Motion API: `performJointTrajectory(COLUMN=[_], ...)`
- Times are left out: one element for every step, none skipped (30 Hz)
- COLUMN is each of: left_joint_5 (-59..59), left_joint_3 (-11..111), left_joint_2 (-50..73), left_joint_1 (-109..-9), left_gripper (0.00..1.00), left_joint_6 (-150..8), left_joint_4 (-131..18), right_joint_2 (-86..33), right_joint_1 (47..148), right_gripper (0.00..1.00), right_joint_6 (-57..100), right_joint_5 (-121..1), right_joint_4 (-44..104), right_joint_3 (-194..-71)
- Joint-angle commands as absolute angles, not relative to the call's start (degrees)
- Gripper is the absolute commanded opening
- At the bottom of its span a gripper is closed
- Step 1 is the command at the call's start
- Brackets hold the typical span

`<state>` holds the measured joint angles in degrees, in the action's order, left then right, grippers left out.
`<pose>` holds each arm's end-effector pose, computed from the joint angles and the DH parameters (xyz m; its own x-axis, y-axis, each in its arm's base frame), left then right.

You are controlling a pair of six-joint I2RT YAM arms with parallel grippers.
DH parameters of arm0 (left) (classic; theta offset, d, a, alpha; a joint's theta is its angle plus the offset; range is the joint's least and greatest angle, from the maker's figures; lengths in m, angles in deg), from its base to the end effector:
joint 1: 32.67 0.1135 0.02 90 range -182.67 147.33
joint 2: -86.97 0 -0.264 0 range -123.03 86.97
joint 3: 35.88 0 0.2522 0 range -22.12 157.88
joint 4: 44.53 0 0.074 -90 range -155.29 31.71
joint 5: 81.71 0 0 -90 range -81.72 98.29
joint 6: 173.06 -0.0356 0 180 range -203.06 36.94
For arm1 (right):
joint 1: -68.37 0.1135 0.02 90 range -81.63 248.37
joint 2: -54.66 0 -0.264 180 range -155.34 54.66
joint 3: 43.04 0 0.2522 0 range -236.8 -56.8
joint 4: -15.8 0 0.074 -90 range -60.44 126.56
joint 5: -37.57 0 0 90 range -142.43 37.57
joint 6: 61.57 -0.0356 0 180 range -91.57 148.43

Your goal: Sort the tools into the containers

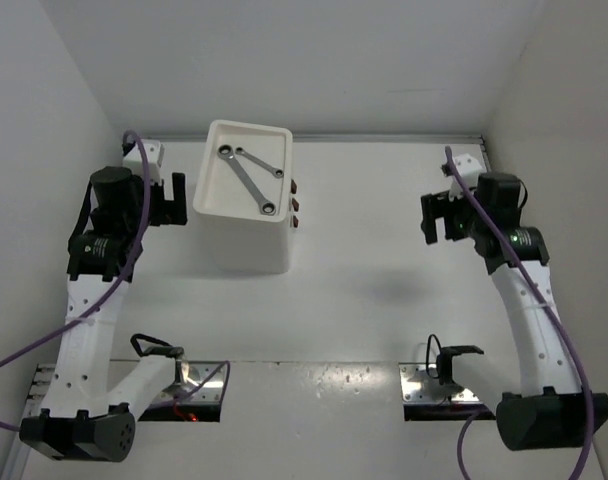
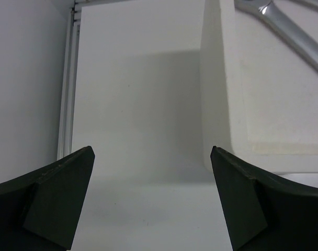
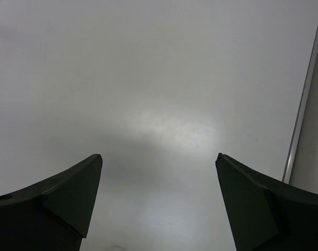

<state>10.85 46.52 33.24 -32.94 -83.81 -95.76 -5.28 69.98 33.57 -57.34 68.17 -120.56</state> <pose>0.1863 0.0007 0.4053 -0.3841 0.0149 -0.9232 -0.0315 0.9991 0.0292 0.2179 0.0092 0.3557 -0.5592 -0.1050 -0.8223 -0.1490 0.9885 -0.0249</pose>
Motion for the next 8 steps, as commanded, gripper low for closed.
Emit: performJointTrajectory(left_joint_5=[14.2,14.2,14.2,13.3,12.7,11.5,11.0,11.0], left_joint_3=[43.5,41.7,40.6,39.6,38.5,37.0,36.4,36.4], left_joint_2=[33.9,33.9,34.4,34.4,35.3,35.3,35.9,35.9], left_joint_1=[-32.2,-31.7,-31.7,-31.7,-31.7,-31.7,-31.7,-31.7], left_gripper=[1.00,1.00,1.00,1.00,1.00,1.00,1.00,1.00], left_joint_6=[-85.7,-85.1,-85.1,-85.1,-85.1,-85.1,-85.1,-85.1], left_joint_4=[-94.2,-94.2,-94.2,-94.2,-94.2,-94.2,-94.2,-94.2], right_joint_2=[1.6,2.4,3.1,3.1,3.9,4.4,4.4,4.4], right_joint_1=[65.8,64.9,64.1,62.8,62.8,62.0,61.4,60.6], right_gripper=[0.90,0.90,0.90,0.90,0.90,0.90,0.90,0.90], right_joint_6=[30.3,29.8,29.7,29.7,29.2,29.2,29.2,28.6], right_joint_5=[-59.3,-59.3,-59.3,-59.3,-59.3,-59.3,-59.3,-59.3], right_joint_4=[67.1,67.1,67.1,67.1,66.6,66.6,66.6,66.6], right_joint_3=[-113.6,-111.7,-108.9,-107.9,-106.9,-105.5,-105.5,-105.0])
